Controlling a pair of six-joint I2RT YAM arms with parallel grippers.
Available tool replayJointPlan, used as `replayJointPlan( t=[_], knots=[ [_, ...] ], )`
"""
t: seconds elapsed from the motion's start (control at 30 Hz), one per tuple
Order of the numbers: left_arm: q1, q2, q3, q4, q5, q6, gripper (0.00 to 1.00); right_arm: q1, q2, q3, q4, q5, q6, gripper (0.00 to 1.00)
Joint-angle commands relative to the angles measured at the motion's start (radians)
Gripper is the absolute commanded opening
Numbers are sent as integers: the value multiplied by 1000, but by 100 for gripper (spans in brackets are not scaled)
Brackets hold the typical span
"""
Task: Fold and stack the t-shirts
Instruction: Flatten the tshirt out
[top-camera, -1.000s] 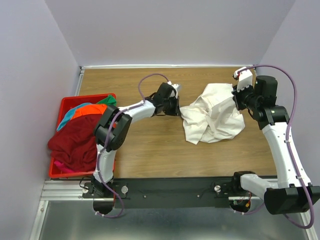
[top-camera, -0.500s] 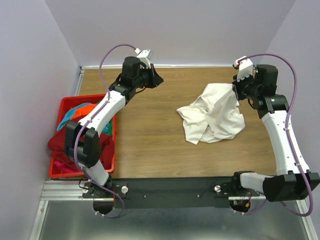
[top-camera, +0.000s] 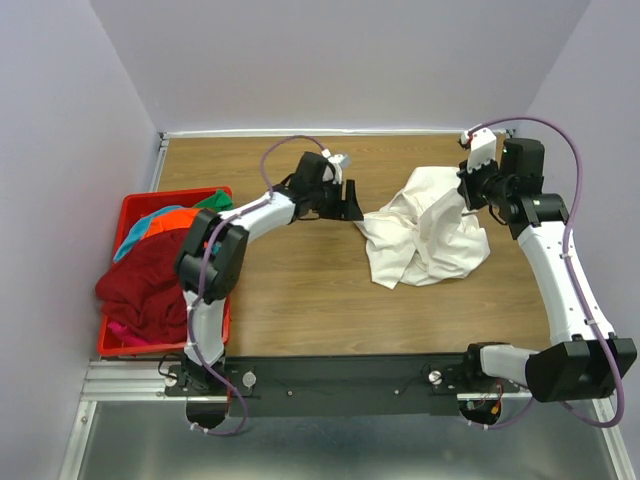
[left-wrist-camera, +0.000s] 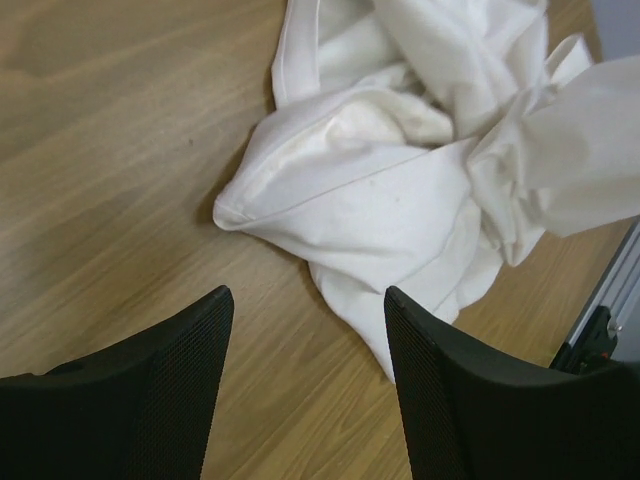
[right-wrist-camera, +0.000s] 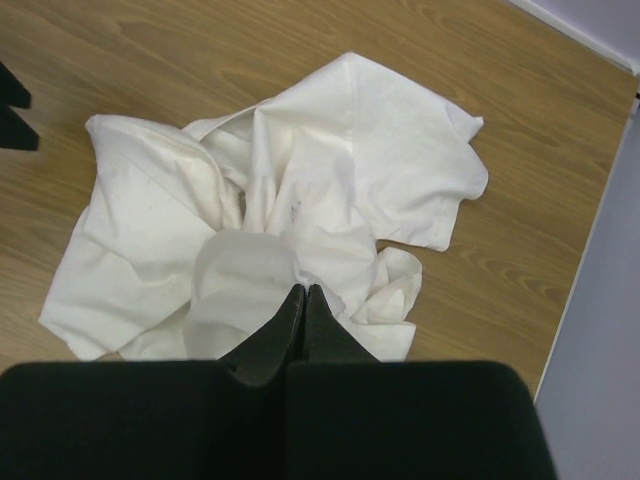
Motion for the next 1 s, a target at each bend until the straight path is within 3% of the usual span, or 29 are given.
replayJointPlan(
  t=[0.0,0.23,0.37,0.43,0.53,0.67,0.8,0.97],
  knots=[
    [-22,113,87,-9,19,7,70,-8,-18,-28,15,-18,14,0],
    [-50,294,288,-155,-77,46,73,-8,-18,-54,21,-27,12,0],
    [-54,326,305,-172,-79,54,71,-10,-21,-62,26,-35,12,1],
    [-54,336,308,-169,-61,51,64,-11,-20,-65,27,-35,14,0],
    [-60,343,308,-147,-10,40,44,-10,-20,-65,29,-37,14,0],
    [-62,320,290,-127,21,36,0,-11,-21,-62,30,-27,6,0],
    [-36,233,278,-107,1,37,0,-11,8,-24,30,-23,-11,0],
    [114,68,372,-121,-18,4,0,-11,132,159,38,9,-20,0]
  ],
)
